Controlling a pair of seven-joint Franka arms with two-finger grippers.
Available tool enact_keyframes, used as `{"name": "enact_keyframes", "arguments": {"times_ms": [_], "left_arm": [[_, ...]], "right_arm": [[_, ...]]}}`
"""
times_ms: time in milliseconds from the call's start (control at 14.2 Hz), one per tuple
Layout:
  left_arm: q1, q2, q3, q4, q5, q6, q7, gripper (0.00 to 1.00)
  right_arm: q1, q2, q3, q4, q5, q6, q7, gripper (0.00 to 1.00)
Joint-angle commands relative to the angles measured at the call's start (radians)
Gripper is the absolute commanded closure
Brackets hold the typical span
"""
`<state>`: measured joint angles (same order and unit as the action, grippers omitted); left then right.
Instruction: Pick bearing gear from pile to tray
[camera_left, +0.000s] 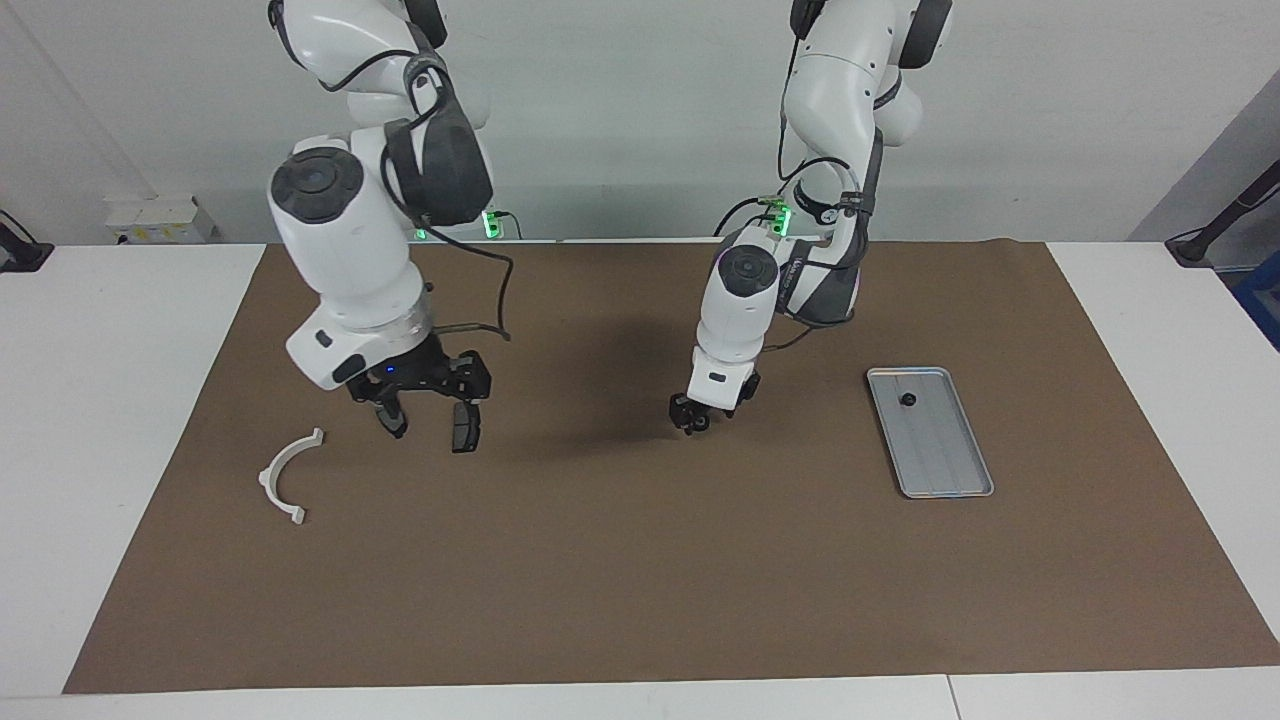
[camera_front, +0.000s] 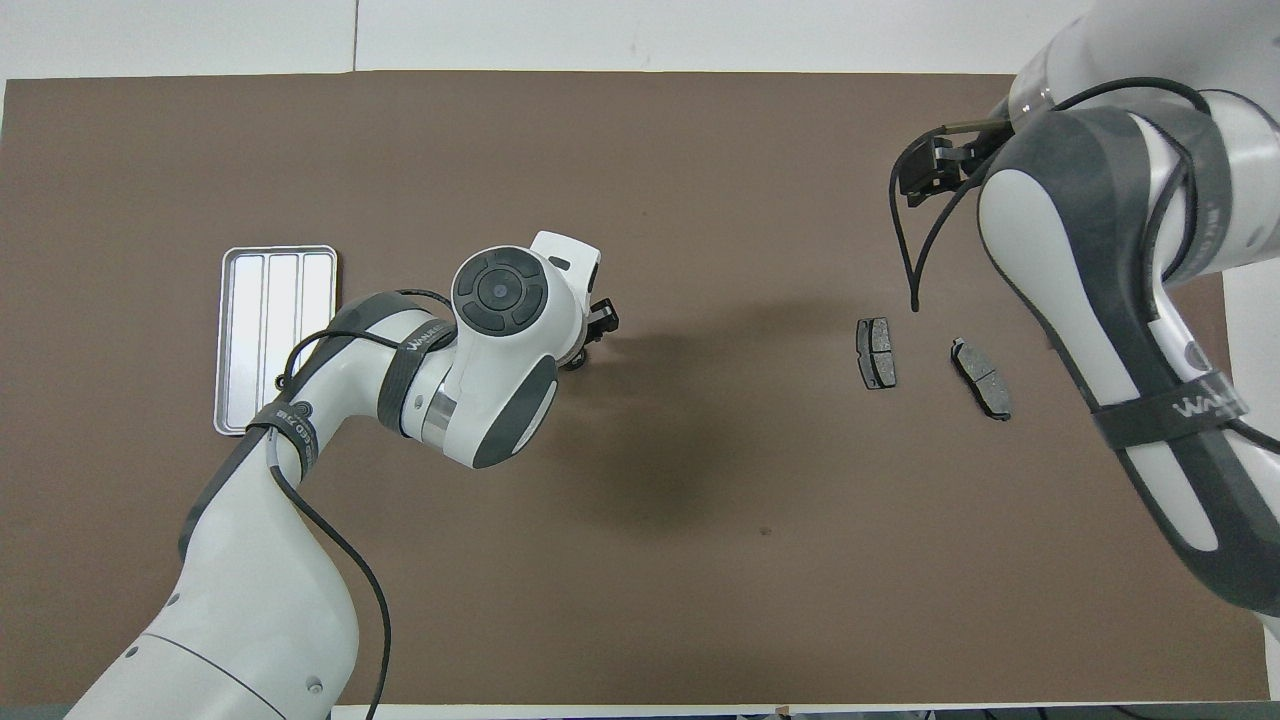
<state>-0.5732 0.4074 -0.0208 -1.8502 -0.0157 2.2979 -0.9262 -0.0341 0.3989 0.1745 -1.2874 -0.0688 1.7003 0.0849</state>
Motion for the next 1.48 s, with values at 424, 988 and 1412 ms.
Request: {"name": "enact_keyframes", "arguments": {"times_ms": [424,988,1412], "left_arm": [[-0.033,-0.001,0.018,-0.047,0.025,0.054,-0.056,0.35],[-0.03,0.007,0.019,-0.046,0.051,0.074,-0.056,0.4],[-0.033,0.011,0.022,-0.044,0.063,0.068,-0.056,0.47]], "right_arm": [[-0.085,-0.222,0.005,-0.046,-0.002,-0.164,-0.178,0.0],[0.081,-0.377,-0.177,-0.102,0.017,-0.223,-0.175,0.0],[0.086,-0.5,-0.194,-0.355,0.026,-0.071,-0.182,0.0]]}}
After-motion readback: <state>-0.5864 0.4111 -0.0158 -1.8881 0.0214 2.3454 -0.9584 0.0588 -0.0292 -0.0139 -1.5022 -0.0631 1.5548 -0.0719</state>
